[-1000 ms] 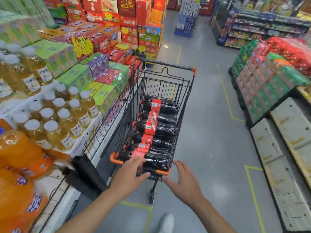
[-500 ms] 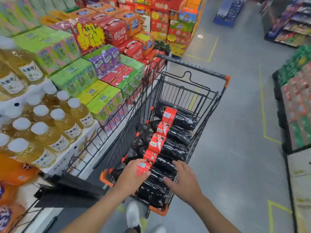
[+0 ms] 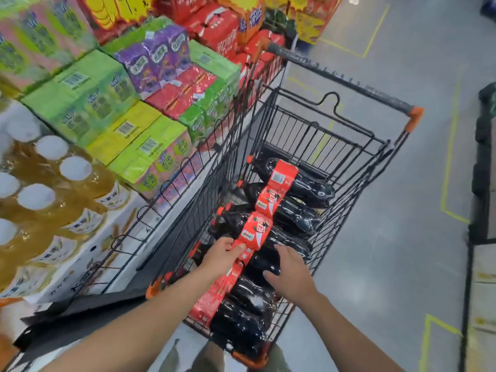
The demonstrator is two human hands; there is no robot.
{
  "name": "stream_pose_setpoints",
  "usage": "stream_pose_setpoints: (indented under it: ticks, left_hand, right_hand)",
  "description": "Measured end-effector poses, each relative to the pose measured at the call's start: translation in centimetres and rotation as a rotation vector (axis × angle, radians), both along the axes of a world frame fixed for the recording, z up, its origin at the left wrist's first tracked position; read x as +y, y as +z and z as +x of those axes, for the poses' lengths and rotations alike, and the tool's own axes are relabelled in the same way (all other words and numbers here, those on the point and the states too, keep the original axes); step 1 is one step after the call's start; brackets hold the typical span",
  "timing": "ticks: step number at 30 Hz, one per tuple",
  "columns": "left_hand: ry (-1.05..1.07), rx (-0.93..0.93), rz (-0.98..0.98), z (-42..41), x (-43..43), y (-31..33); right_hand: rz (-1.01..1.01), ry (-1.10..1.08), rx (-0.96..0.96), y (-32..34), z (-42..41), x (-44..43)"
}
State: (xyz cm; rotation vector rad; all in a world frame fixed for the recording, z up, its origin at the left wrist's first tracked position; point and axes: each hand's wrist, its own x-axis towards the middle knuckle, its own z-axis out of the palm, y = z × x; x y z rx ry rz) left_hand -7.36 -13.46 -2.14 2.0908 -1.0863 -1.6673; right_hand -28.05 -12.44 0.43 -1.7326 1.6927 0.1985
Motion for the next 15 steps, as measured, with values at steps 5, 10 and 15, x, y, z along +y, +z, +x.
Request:
stream_pose_setpoints:
  ticks: [5, 10, 15]
  left_hand:
    - [0.194, -0.001, 0.069, -0.1, -4.6, -3.1]
    - [0.372, -0.014, 0.197, 0.6, -7.5, -7.8]
    - [0.466, 0.034, 0.243, -0.8, -10.8, -7.9]
  right_hand:
    - [-0.072, 0.095, 0.113, -2.6, -1.1, -4.0]
    - [0.003, 0.164, 0.195, -5.4, -2.3, -7.0]
    - [0.065, 0.206, 0.214, -7.6, -2.7, -9.4]
